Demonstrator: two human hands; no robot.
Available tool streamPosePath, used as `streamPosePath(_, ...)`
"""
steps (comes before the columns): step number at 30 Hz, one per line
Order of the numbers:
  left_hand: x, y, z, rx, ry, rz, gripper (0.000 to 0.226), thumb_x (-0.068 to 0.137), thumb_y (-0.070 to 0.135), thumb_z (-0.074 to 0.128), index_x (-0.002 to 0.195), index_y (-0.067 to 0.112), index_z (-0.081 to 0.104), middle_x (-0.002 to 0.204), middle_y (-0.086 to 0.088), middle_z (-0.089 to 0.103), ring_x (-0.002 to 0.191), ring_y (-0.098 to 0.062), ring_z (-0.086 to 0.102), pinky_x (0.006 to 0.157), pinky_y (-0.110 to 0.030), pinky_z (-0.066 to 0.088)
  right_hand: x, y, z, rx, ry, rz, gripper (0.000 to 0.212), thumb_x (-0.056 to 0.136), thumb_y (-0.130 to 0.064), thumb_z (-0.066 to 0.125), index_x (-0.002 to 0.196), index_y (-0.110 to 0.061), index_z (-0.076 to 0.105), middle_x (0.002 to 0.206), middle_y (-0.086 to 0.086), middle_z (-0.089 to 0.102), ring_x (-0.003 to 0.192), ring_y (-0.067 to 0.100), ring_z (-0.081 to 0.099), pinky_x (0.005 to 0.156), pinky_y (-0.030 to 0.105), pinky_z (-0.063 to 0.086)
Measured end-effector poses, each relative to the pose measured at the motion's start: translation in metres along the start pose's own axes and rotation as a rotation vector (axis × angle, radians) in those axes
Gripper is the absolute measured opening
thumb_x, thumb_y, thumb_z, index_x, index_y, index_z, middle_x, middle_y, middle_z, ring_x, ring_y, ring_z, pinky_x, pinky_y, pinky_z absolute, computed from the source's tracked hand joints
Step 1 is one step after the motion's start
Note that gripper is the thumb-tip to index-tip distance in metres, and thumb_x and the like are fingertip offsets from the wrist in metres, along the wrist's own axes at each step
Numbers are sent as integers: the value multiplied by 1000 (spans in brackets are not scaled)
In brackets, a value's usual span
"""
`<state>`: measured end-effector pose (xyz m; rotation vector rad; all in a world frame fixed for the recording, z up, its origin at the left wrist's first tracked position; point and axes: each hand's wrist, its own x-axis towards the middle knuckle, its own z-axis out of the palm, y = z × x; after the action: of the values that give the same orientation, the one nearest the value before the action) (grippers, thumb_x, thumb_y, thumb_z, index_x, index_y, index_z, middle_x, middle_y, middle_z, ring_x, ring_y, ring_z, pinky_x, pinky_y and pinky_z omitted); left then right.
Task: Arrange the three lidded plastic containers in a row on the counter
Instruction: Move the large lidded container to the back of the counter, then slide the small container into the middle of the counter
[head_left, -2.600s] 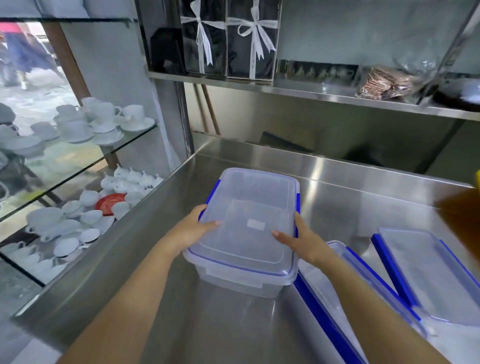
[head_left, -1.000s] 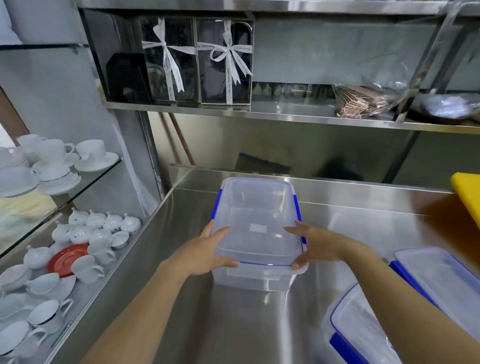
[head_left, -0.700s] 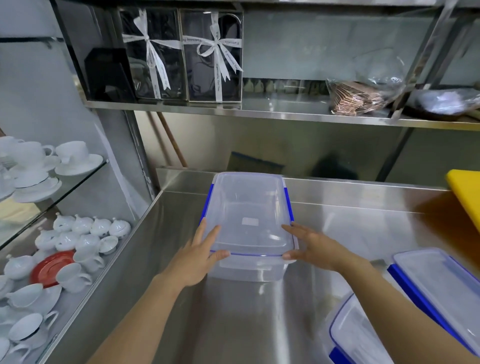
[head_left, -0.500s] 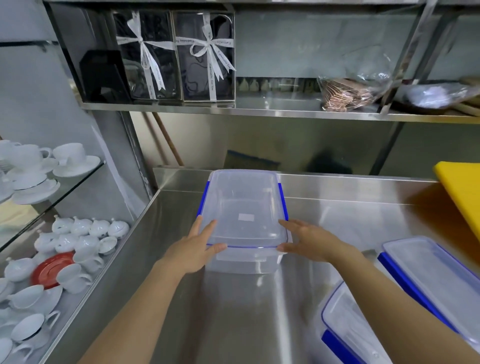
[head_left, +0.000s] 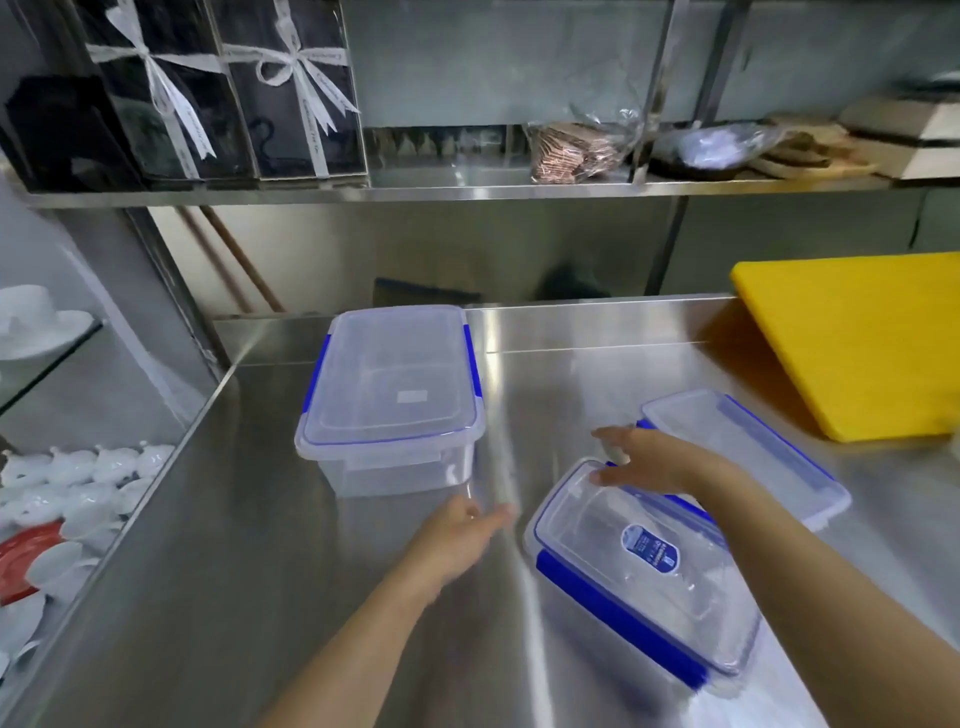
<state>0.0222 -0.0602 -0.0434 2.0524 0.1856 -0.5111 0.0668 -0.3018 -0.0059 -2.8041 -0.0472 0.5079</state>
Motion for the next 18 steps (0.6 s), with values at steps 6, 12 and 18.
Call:
streamPosePath(6,-19,3,42,-85,-304,-160,61,72,58,65,113,21,39,85,-4,67,69,-13,65,61,-29,51,-26,40,20,110,-34,141,68,76,-58,59,135,-33,35,135,-2,52,114,22,54,94,35,44)
streamPosePath(12,-32,6,78,-379,-226,-170,61,71,20,78,109,23,31,80,-3,62,62,-14,58,61,-30,55,-33,50,34,122,20,103,58,82,-53,55,131,-26,39,125,4,59,101,21,58,82,31,45)
streamPosePath(18,-22,6,99,-492,187,-2,53,85,5,60,123,20,27,82,-6,54,69,-18,53,73,-36,47,-40,47,46,16,243,135,73,81,-63,48,135,-20,23,130,11,52,108,33,57,80,41,47)
